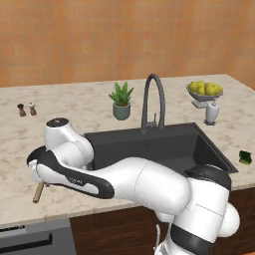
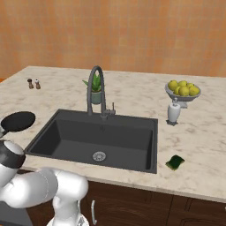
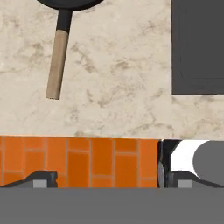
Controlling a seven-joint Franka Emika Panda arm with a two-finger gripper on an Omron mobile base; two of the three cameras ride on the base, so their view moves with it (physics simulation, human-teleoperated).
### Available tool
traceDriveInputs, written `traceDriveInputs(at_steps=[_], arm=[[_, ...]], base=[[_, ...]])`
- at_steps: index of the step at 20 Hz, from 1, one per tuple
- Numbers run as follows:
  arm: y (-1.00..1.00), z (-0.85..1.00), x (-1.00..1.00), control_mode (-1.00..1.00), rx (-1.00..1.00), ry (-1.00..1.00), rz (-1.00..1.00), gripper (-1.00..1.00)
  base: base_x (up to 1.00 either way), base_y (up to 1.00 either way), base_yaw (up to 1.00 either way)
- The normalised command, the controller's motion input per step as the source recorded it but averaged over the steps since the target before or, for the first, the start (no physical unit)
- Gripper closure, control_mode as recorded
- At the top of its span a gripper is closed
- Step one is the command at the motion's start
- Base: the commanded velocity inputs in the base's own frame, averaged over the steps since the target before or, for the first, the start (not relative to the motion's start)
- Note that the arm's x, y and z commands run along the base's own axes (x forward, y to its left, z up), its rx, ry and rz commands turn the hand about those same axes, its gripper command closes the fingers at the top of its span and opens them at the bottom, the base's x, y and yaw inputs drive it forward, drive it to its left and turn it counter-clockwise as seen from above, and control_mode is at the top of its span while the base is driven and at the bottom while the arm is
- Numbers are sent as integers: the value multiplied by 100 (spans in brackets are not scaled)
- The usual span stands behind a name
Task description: Pick the pan and sponge and place them into the sink. Then turn on the water.
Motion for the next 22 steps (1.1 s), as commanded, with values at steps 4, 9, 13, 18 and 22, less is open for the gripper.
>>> traceDriveInputs(at_steps=[4, 9, 13, 18, 22], arm=[[62, -28, 25, -100, 0, 0, -7, -100], [42, -25, 41, -100, -1, 0, -4, -100], [31, -34, 59, -100, -2, 1, -1, -100], [26, -39, 57, -100, -2, 3, 0, -100], [34, -40, 41, -100, -4, 6, 0, -100]], base=[[0, 0, 0], [0, 0, 0], [0, 0, 0], [0, 0, 0], [0, 0, 0]])
